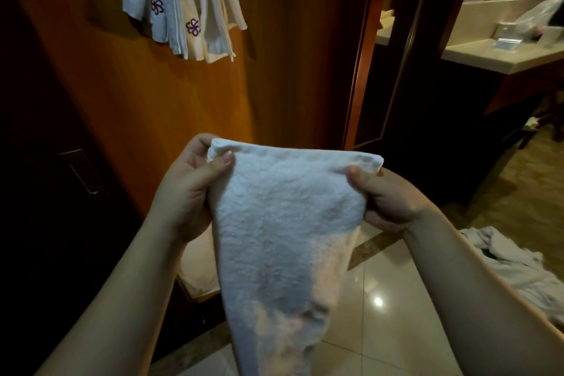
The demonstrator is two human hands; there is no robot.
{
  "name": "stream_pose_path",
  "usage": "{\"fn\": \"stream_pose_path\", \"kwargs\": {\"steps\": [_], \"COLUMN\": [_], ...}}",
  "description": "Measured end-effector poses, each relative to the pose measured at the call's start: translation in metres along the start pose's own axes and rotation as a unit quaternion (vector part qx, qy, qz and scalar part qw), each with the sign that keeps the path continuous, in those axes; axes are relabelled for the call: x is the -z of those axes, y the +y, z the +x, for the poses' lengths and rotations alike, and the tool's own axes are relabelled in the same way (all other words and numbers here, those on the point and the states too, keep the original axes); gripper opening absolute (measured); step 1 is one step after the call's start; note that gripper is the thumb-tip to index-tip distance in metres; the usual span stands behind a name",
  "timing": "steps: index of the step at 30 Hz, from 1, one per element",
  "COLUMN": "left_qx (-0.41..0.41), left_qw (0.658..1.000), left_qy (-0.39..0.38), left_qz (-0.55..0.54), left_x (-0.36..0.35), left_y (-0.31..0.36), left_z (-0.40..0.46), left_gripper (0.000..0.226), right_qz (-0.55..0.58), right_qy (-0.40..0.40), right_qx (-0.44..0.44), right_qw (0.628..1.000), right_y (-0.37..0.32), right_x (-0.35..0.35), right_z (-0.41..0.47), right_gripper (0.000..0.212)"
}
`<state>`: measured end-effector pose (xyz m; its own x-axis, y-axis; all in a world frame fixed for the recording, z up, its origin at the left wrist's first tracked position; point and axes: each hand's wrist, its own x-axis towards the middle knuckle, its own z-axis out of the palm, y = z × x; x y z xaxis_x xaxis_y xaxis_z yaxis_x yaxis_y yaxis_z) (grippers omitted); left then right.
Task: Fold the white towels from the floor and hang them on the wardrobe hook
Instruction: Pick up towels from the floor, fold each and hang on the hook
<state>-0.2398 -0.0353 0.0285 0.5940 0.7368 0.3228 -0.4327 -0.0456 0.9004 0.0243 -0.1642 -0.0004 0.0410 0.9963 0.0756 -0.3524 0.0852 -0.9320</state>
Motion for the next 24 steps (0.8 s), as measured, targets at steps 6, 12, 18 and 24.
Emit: {"fn": "stream_pose_path", "kwargs": {"steps": [6,12,18,24], "left_qx": [0.041,0.046,0.023,0.007], "left_qw": [0.982,0.908,0.928,0.952], "left_qy": [0.152,0.331,0.31,0.253], "left_qz": [0.108,0.255,0.206,0.173], "left_x": [0.002,-0.037,-0.08,-0.085], "left_y": [-0.033,-0.095,-0.099,-0.084], "left_z": [0.0,-0.04,-0.073,-0.075], "left_gripper": [0.012,0.008,0.008,0.01], "right_qz": [-0.067,-0.255,-0.282,-0.223], "right_qy": [0.167,0.405,0.325,0.209], "right_qx": [-0.044,-0.015,0.046,0.009], "right_qw": [0.983,0.878,0.902,0.952], "right_y": [0.033,0.09,0.107,0.098], "right_x": [-0.012,-0.059,-0.094,-0.097], "right_z": [0.019,0.007,-0.014,-0.016], "right_gripper": [0.048,0.035,0.037,0.04]}}
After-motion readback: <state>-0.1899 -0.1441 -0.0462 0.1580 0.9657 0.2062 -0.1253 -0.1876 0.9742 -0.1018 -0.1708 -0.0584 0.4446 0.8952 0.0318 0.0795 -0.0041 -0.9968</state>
